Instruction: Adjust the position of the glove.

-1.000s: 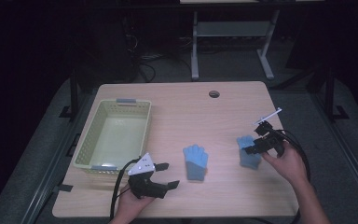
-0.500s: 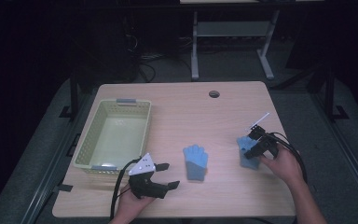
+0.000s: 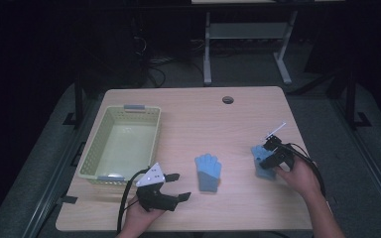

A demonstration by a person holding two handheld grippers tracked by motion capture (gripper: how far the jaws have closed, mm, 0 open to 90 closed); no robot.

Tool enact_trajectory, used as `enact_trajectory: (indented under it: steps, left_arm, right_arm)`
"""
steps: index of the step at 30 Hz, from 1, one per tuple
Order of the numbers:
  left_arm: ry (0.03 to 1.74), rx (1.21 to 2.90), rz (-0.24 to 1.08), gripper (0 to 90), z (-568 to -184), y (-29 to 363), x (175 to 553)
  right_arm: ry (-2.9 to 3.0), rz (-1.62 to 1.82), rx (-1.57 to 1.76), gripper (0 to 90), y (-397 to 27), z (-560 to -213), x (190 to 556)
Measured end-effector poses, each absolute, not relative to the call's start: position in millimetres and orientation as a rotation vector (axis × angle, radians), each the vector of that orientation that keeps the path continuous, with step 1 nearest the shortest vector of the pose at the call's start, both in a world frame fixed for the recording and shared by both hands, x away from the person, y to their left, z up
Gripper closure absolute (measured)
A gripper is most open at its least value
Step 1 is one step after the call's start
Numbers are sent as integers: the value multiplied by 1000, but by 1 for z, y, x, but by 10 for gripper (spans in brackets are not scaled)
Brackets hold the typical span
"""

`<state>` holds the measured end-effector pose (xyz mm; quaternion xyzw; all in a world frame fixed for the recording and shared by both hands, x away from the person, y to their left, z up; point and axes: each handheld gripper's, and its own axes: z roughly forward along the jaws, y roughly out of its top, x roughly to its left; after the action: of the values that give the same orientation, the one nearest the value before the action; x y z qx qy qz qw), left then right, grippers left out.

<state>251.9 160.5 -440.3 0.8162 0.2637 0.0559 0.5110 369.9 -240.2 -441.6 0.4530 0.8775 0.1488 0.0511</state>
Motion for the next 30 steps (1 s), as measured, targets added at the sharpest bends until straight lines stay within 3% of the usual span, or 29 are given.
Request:
enact_trajectory:
  steps: [16,30]
  left_arm:
    - [632,1971,142,240,-440,160,251]
    - [639,1966,147,241,-440,160,251]
  right_arm:
    - [2666,503,1447,802,-246,-441,371]
    - [2654,573,1430,825,-246,-422,359]
